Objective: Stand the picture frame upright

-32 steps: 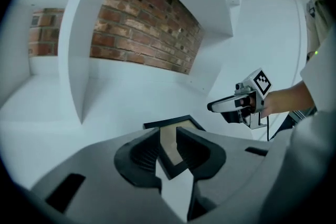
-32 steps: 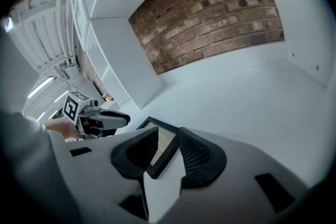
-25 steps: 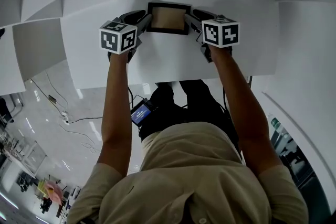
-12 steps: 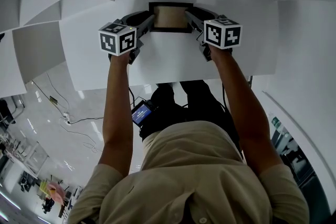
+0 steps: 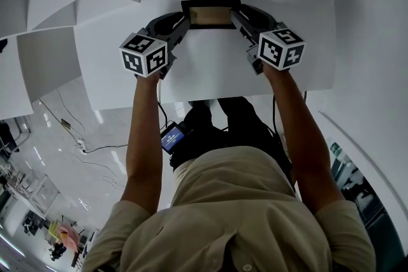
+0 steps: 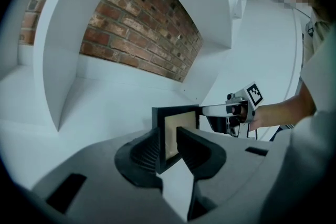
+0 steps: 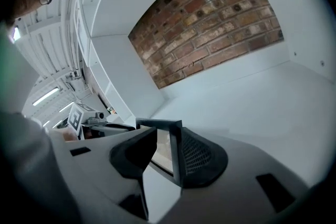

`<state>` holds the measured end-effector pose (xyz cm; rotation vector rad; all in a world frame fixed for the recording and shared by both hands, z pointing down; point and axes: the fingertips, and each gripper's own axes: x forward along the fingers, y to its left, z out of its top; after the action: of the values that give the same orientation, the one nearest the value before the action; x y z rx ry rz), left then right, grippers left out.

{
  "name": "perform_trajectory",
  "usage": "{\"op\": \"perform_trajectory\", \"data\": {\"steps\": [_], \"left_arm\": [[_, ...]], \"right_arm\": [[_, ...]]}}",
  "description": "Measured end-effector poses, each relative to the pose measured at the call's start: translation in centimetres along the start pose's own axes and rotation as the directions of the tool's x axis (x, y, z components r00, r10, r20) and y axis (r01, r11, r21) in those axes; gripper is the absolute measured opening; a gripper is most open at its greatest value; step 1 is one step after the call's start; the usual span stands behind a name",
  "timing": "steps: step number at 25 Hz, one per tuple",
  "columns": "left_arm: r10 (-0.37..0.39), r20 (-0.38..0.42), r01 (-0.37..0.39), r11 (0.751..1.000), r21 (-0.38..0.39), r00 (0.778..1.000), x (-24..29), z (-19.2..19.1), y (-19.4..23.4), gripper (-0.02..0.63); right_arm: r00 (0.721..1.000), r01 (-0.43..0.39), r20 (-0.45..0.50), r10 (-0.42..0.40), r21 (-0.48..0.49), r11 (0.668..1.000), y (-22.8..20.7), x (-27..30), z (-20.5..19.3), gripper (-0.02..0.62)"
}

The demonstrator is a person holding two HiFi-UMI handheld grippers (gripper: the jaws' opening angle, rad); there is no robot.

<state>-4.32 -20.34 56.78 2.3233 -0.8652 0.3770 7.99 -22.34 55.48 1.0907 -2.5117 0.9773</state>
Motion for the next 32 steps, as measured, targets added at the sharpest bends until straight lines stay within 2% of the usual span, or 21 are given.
{"op": "perform_trajectory", "data": {"steps": [2, 4, 6, 7, 10, 13, 16, 20, 23, 27, 32], "left_arm": [[-0.046, 0.020, 0.045, 0.999, 0.023, 0.999, 0.3, 0.2, -1.5, 0.080], [-0.075, 0.004, 0.075, 0.994, 0.081, 0.997, 1.0, -0.1, -3.2, 0.080], [-0.059, -0.028, 0.063, 0.989, 0.138, 0.998, 1.4, -0.7, -3.8, 0.080], [-0.039, -0.033, 0.044, 0.989, 0.138, 0.999, 1.2, -0.9, -3.4, 0.080], [0.058, -0.039, -0.056, 0.997, 0.057, 0.998, -0.4, -1.7, 0.1, 0.080], [0.171, -0.070, -0.172, 0.985, -0.003, 0.983, -2.3, -2.6, 4.3, 0.080], [0.212, -0.105, -0.215, 0.976, -0.020, 0.972, -2.8, -3.2, 6.2, 0.080], [0.184, -0.136, -0.189, 0.982, -0.026, 0.973, -2.0, -4.0, 6.1, 0.080], [0.156, -0.145, -0.159, 0.987, -0.015, 0.977, -1.3, -4.2, 5.5, 0.080], [0.128, -0.124, -0.127, 0.992, 0.020, 0.984, -1.2, -3.2, 4.7, 0.080], [0.055, -0.126, -0.042, 0.993, 0.106, 0.990, -0.8, -1.5, 3.0, 0.080]], "right_arm": [[0.999, -0.043, 0.001, 0.043, -0.039, 0.998, 1.3, -0.2, 0.0, 0.088], [0.997, -0.070, -0.018, 0.069, -0.086, 0.994, 2.6, -0.2, -0.5, 0.083], [0.998, -0.051, -0.037, 0.048, -0.097, 0.994, 2.7, -0.2, -1.2, 0.083], [0.999, -0.033, -0.046, 0.029, -0.082, 0.996, 2.3, -0.3, -1.6, 0.083], [0.995, 0.030, -0.096, -0.031, -0.015, 0.999, 0.6, 0.2, -3.1, 0.091], [0.981, 0.086, -0.177, -0.079, 0.031, 0.996, -0.6, 2.2, -4.3, 0.145], [0.955, 0.140, -0.266, -0.133, 0.008, 0.990, -1.0, 4.5, -5.3, 0.163], [0.909, 0.201, -0.364, -0.204, -0.048, 0.978, -1.4, 6.1, -6.8, 0.162], [0.897, 0.228, -0.376, -0.233, -0.057, 0.972, -1.7, 5.8, -7.1, 0.103], [0.904, 0.237, -0.350, -0.245, -0.066, 0.969, -2.0, 5.1, -6.9, 0.072], [0.936, 0.172, -0.282, -0.212, -0.160, 0.972, -1.2, 3.7, -6.4, 0.067]]}}
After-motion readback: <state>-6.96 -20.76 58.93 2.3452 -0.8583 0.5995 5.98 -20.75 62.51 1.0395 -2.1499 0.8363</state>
